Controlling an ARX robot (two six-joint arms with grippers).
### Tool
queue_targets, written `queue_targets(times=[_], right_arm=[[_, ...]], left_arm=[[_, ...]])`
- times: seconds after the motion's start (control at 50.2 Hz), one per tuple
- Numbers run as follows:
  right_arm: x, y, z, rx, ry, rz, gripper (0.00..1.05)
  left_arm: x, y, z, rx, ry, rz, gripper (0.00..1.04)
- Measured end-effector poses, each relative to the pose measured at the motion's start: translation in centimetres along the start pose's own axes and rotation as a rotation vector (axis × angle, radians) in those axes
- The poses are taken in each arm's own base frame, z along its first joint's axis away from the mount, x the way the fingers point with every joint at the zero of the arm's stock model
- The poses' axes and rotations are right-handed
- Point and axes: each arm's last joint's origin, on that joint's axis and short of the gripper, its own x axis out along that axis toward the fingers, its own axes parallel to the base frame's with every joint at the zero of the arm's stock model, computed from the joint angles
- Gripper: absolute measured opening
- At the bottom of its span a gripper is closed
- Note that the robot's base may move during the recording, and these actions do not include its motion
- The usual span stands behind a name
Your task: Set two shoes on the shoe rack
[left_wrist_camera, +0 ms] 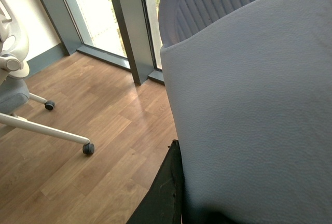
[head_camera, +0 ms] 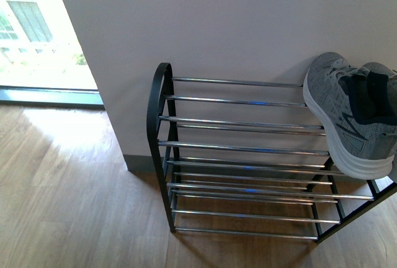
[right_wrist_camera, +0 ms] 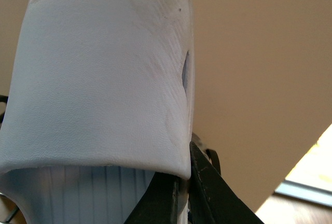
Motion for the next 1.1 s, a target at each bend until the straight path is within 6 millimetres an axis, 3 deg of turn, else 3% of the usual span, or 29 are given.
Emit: queue_targets(times=[0.179, 0.498, 0.637, 0.757, 0.876, 1.095], right_arm=[[2.9, -0.1, -1.4, 0.035, 0.092, -0.022, 0.02], [10.3, 1.0, -1.8, 0.031, 0.179, -0.035, 0.02], [14.3, 2.2, -0.6, 0.092, 0.233, 0.005, 0.02], [17.3, 4.2, 2.0, 0.254, 0.304, 0.153, 0.02], [19.0, 7.0, 3.6, 0.348, 0.379, 0.248, 0.02], [19.7, 12.1, 2.2, 0.292, 0.443, 0.336, 0.02]], left_arm=[[0.0, 0.0, 0.0, 0.000, 0.000, 0.000, 0.02], [0.0, 0.0, 0.0, 0.000, 0.000, 0.000, 0.02], [0.0, 0.0, 0.0, 0.000, 0.000, 0.000, 0.02], [0.0, 0.0, 0.0, 0.000, 0.000, 0.000, 0.02], [0.0, 0.0, 0.0, 0.000, 0.000, 0.000, 0.02], [0.0, 0.0, 0.0, 0.000, 0.000, 0.000, 0.02]])
